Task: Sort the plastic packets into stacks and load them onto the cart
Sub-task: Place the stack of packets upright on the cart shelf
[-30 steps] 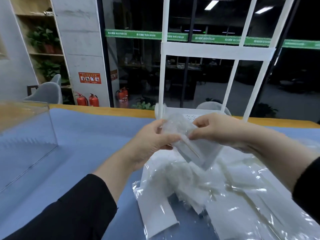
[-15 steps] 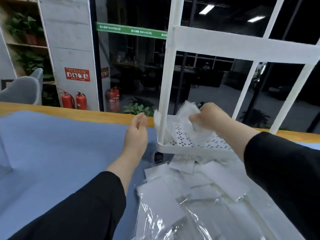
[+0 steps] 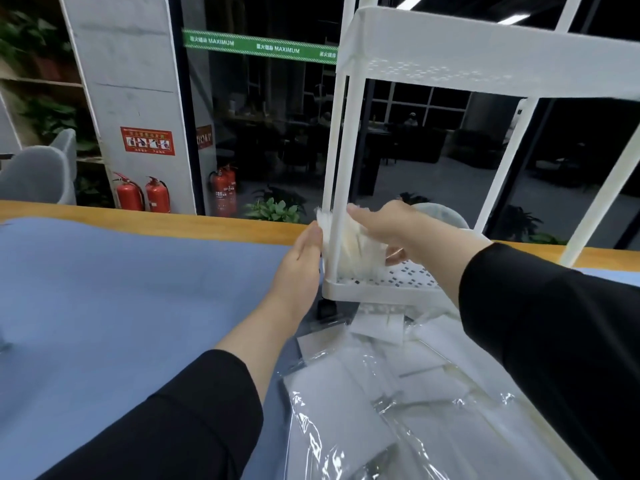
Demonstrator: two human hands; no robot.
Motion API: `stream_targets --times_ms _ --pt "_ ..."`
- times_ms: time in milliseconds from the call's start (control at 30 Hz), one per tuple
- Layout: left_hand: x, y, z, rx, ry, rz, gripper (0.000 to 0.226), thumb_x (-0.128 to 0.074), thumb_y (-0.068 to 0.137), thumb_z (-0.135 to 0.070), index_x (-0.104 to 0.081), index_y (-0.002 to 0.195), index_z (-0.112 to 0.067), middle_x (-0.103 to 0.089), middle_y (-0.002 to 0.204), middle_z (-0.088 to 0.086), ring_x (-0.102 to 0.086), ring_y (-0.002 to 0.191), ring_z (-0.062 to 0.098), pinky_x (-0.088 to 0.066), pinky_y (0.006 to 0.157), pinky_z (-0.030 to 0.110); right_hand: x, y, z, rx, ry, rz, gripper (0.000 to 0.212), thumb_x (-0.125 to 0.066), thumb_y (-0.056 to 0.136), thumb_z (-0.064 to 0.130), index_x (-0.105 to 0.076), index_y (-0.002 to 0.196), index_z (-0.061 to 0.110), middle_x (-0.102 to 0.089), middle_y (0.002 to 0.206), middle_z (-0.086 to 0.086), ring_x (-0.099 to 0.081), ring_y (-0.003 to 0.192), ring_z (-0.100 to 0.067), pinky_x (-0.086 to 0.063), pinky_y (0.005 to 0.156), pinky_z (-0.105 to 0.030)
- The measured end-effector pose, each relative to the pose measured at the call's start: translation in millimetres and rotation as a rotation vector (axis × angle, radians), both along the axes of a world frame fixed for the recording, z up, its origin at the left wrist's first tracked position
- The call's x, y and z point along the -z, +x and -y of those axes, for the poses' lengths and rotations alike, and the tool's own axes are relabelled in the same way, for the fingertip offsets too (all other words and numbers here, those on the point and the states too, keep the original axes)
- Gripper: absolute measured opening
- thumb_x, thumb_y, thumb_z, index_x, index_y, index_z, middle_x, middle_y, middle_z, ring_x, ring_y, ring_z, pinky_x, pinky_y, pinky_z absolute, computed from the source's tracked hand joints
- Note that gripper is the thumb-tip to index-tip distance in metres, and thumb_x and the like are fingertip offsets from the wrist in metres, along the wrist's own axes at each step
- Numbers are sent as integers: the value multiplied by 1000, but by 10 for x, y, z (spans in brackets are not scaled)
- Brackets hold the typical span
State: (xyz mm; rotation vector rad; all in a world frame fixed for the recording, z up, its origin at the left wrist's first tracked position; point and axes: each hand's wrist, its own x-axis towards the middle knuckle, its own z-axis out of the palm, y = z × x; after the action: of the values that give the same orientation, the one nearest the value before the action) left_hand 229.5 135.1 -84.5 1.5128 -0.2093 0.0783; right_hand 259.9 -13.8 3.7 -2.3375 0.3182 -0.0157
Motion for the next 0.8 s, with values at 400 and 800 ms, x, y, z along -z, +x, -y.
stream_targets --times_ms 400,800 --pt "36 54 -19 -47 49 -1 46 -32 108 -49 -40 153 -40 -44 153 -20 -38 143 6 -27 124 39 229 -202 243 -71 71 193 50 -47 102 40 -65 108 -6 -66 100 -21 -60 87 -29 -52 97 -55" --pt "-50 39 -46 -136 -186 -68 31 -33 105 -55 -59 110 -41 -65 125 -12 -59 123 9 -43 114 43 299 -208 405 -33 -8 141 52 -38 106 41 -64 115 -3 -63 116 -30 -61 98 -42 -51 83 -41"
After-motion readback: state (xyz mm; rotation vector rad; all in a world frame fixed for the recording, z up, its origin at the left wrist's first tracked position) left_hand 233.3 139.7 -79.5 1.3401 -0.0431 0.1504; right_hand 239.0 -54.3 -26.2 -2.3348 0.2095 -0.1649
